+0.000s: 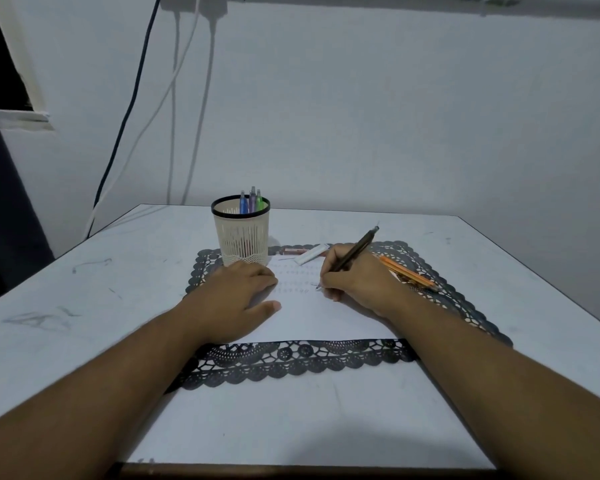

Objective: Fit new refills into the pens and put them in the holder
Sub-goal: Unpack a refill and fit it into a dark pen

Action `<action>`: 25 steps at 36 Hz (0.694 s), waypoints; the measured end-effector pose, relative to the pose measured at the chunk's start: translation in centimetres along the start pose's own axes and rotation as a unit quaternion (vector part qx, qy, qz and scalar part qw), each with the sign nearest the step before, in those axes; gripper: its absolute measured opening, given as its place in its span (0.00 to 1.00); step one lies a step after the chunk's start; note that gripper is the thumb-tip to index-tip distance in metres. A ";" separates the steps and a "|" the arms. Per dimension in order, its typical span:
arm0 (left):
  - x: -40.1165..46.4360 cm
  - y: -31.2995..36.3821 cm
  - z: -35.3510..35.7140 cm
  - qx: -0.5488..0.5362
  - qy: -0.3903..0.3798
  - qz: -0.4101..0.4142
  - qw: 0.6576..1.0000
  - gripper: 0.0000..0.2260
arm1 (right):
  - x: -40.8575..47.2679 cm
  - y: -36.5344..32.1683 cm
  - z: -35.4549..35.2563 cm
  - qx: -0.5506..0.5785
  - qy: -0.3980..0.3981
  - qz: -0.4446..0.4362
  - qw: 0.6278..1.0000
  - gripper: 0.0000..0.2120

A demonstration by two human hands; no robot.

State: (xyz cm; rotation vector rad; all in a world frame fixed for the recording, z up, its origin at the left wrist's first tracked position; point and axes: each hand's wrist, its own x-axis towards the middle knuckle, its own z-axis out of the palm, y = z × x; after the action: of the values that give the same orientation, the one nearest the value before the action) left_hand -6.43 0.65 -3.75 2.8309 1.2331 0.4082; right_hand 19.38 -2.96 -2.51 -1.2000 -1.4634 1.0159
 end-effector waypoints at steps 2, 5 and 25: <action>0.0 0.0 0.0 -0.003 0.003 -0.001 1.000 0.24 | -0.1 0.0 0.1 0.006 -0.004 0.003 1.000 0.04; 0.0 0.3 0.0 -0.007 0.005 -0.004 1.000 0.23 | -0.2 -0.2 0.1 0.008 -0.008 0.003 1.000 0.03; 0.2 0.1 0.2 -0.004 -0.001 -0.005 1.000 0.24 | 0.0 0.1 0.2 0.030 -0.021 0.014 0.999 0.10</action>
State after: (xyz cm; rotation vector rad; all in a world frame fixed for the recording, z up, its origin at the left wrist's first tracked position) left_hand -6.24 0.76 -3.85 2.8180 1.2413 0.4084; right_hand 19.22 -2.95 -2.60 -1.1651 -1.4432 1.1022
